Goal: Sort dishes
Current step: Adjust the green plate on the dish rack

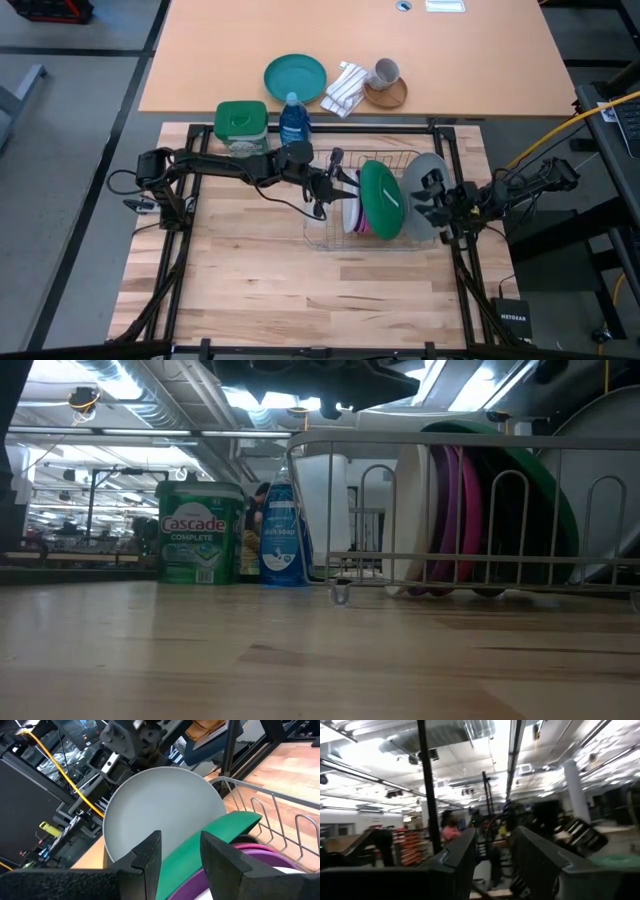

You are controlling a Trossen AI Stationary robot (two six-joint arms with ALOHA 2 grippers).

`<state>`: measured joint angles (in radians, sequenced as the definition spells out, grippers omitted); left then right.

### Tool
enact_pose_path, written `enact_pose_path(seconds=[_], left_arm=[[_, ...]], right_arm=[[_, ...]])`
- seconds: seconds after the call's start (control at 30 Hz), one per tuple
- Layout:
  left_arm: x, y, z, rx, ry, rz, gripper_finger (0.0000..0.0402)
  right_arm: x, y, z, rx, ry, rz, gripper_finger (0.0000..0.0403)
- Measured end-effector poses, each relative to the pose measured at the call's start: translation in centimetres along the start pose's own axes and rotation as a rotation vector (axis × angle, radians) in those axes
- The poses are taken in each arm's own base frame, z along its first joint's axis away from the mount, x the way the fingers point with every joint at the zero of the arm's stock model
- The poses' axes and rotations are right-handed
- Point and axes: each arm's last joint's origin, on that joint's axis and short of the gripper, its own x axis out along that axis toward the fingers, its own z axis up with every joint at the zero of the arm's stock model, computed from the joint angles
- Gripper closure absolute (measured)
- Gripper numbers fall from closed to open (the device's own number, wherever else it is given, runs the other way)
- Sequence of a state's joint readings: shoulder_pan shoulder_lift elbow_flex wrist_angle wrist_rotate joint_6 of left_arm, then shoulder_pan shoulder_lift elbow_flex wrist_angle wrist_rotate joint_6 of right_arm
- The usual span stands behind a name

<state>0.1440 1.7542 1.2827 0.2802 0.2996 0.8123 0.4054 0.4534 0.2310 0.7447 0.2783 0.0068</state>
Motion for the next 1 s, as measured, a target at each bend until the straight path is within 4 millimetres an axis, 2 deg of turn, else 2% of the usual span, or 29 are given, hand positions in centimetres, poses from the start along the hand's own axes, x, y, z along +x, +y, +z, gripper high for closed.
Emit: enact_pose_path(seconds=[0.37, 0.73, 0.9, 1.0], left_arm=[[0.0, -0.2, -0.2, 0.02, 0.018, -0.017, 0.0279], [-0.1, 0.1, -0.7, 0.111, 0.078, 0.017, 0.028], [-0.2, 0.6, -0.6, 0.0, 0.092, 0.03, 0.0309], [-0.2, 1.4, 0.1, -0.054, 0.106, 0.026, 0.0334]], right_arm=[[0.0, 0.0, 0.1, -0.037, -0.015, -0.002, 0.0255], [0.0, 0.0, 0.1, -0.037, -0.015, -0.002, 0.0255], [0.0, 0.0, 0.1, -0.037, -0.015, -0.002, 0.0255], [0.0, 0.0, 0.2, -0.037, -0.015, -0.002, 0.0255]])
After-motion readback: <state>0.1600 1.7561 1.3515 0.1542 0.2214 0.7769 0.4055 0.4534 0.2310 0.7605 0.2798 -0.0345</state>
